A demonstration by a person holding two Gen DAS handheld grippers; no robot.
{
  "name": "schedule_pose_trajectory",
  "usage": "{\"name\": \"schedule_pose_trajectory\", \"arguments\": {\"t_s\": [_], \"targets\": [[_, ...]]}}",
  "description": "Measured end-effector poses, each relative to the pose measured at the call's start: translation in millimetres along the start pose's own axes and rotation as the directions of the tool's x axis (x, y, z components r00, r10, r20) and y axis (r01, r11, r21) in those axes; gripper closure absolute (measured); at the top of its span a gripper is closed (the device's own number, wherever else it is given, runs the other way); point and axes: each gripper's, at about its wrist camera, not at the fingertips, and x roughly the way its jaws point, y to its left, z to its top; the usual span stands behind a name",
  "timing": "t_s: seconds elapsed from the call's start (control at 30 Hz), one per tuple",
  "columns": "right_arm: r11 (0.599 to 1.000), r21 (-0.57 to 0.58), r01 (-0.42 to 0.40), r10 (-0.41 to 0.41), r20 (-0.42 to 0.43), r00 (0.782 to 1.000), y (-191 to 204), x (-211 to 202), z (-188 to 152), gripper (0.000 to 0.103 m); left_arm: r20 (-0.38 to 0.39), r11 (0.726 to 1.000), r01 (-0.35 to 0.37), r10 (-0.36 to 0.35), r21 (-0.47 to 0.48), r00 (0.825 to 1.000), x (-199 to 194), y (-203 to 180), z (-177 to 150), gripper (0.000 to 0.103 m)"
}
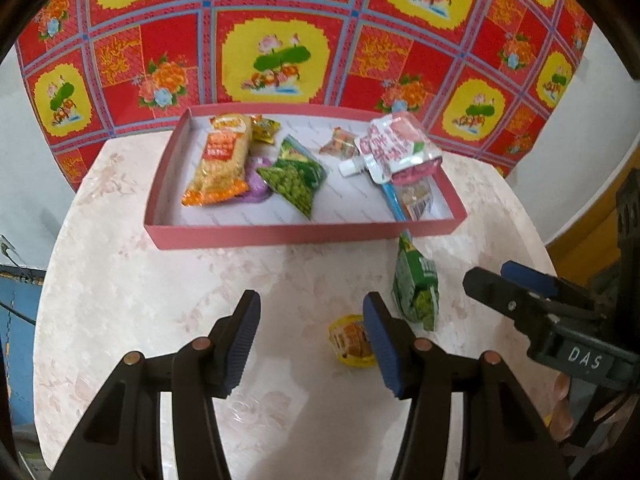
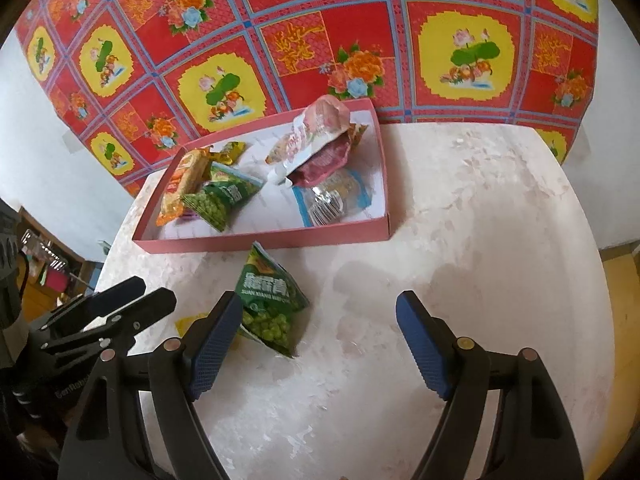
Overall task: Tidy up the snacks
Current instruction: 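Withdraw both open tools from the box toward the remaining snacks, then close the left tool on the yellow jelly cup while the right tool approaches the green Suan Xiang Wei packet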
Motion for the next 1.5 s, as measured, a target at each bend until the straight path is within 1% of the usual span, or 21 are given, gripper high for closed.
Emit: {"name": "schedule_pose_trajectory", "arguments": {"t_s": [0.2, 0.57, 0.73, 0.83, 0.9, 1.0, 1.07, 1.17, 1.5], "targets": [[1.0, 0.008, 0.0, 0.0, -0.007, 1.0, -5.2, 1.4, -2.8, 0.022, -0.028, 1.0, 0.02, -0.02, 0.017, 0.999, 6.3, -8.7, -7.6, 0.046], [1.0, 0.021, 0.005, -0.004, -0.025, 1.0, -9.7, 7.7, -4.7, 0.022, -0.075, 0.998, 0.034, -0.031, 0.05, 0.997, 20.7, -21.6, -19.1, 0.047], [0.999, 0.036, 0.005, -0.004, -0.027, 1.0, -12.6, 9.3, -5.3, 0.022, -0.068, 0.997, 0.014, -0.009, 0.076, 0.998, 23.9, -26.6, -22.3, 0.047], [0.999, 0.036, 0.003, -0.002, -0.031, 1.0, -12.4, 10.5, -5.5, 0.022, -0.059, 0.996, 0.016, -0.011, 0.083, 0.998, 24.5, -28.1, -21.6, 0.047], [0.999, 0.034, 0.002, -0.001, -0.034, 0.999, -11.9, 11.2, -5.9, 0.022, -0.051, 0.996, 0.013, -0.009, 0.092, 0.999, 25.3, -29.2, -21.1, 0.05], [0.999, 0.033, 0.001, 0.0, -0.037, 0.999, -11.6, 12.5, -6.4, 0.022, -0.052, 0.995, 0.012, -0.007, 0.102, 0.999, 28.0, -29.3, -21.5, 0.06], [0.999, 0.034, 0.0, 0.001, -0.037, 0.999, -11.7, 12.6, -6.5, 0.022, -0.058, 0.995, 0.024, -0.018, 0.102, 0.998, 29.9, -29.0, -22.4, 0.071], [0.999, 0.033, 0.001, 0.0, -0.039, 0.999, -11.6, 12.7, -6.6, 0.022, -0.06, 0.995, 0.028, -0.022, 0.1, 0.998, 31.3, -28.0, -23.8, 0.078], [1.0, 0.018, -0.01, 0.01, -0.043, 0.999, -4.3, 12.7, -7.8, 0.022, -0.045, 0.998, 0.021, -0.018, 0.062, 0.999, 25.8, -16.2, -19.5, 0.078]]}}
